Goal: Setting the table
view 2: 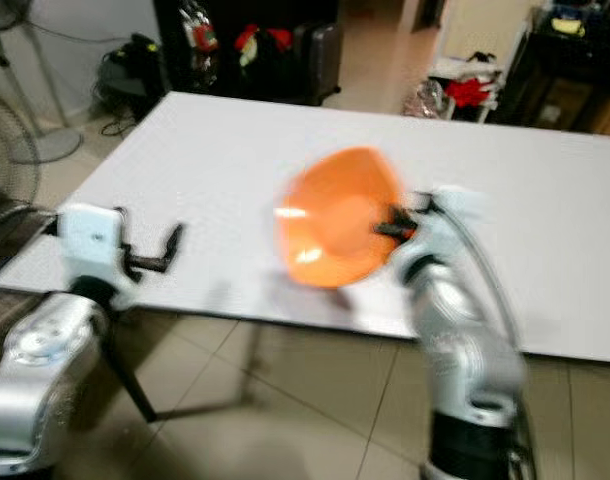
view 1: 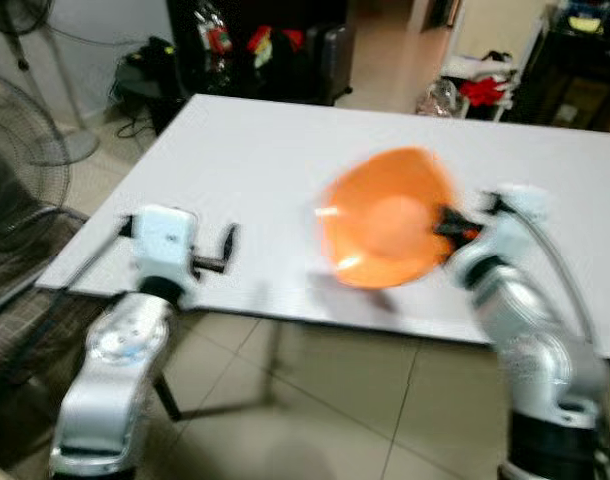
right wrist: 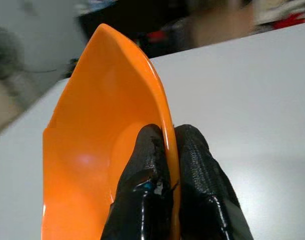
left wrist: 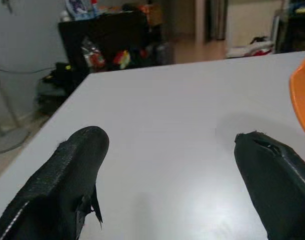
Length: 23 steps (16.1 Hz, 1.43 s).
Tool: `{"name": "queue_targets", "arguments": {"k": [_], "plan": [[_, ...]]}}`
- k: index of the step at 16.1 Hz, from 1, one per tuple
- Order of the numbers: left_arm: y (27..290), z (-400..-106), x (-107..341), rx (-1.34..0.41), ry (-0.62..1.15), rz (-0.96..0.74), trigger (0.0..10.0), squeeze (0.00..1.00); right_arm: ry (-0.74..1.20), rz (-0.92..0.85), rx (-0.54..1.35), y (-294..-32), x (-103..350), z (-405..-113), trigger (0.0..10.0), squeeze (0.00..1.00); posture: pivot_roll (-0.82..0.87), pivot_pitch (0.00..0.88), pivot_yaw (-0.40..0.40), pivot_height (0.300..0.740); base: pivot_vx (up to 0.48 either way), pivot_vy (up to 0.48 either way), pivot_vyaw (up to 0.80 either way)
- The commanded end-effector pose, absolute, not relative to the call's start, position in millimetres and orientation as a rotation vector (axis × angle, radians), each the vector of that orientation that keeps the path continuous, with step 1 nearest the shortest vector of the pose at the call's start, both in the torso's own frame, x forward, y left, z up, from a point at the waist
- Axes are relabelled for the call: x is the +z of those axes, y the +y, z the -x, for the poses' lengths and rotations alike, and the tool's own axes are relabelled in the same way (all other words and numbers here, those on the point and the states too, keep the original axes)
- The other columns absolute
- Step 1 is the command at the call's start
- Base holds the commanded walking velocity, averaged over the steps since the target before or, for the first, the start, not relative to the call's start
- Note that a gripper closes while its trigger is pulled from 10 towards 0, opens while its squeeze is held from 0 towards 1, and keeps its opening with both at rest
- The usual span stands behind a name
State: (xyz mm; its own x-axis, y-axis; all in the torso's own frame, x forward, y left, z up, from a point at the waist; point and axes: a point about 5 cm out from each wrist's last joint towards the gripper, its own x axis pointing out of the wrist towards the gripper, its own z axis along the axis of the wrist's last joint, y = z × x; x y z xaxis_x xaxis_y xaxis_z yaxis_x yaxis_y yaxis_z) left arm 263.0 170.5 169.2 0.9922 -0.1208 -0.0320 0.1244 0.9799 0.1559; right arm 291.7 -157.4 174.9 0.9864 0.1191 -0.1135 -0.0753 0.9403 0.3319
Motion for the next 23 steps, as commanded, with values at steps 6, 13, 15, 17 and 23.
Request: {"name": "queue_targets", "arguments": {"k": [6,13,15,17,23], "plan": [[164.8,-264.6,173.7,-0.147,0.005,-0.155,10.0,0.0,0.098,-0.326,0.059,-167.0,182.4,-294.4,10.0,0.0,-0.03,0.0,-0.025,0.74,0.336,0.0,0.0],[166.8,-264.2,174.4,-0.14,0.006,-0.161,10.0,0.0,0.103,-0.331,0.069,-162.9,181.3,-297.5,10.0,0.0,-0.02,0.0,-0.024,0.74,0.337,0.0,0.0],[166.6,-264.8,174.8,-0.143,0.005,-0.162,10.0,0.0,0.103,-0.332,0.069,-162.8,181.1,-297.6,10.0,0.0,-0.02,0.0,-0.022,0.74,0.337,0.0,0.0],[165.3,-266.3,175.2,-0.149,0.003,-0.163,10.0,0.0,0.103,-0.333,0.064,-163.2,181.4,-298.0,10.0,0.0,-0.03,0.0,-0.016,0.74,0.337,0.0,0.0],[162.4,-267.1,174.7,-0.165,0.006,-0.162,10.0,0.0,0.109,-0.336,0.058,-164.2,180.3,-295.2,10.0,0.0,-0.03,0.0,-0.006,0.74,0.337,0.0,-0.2]]}}
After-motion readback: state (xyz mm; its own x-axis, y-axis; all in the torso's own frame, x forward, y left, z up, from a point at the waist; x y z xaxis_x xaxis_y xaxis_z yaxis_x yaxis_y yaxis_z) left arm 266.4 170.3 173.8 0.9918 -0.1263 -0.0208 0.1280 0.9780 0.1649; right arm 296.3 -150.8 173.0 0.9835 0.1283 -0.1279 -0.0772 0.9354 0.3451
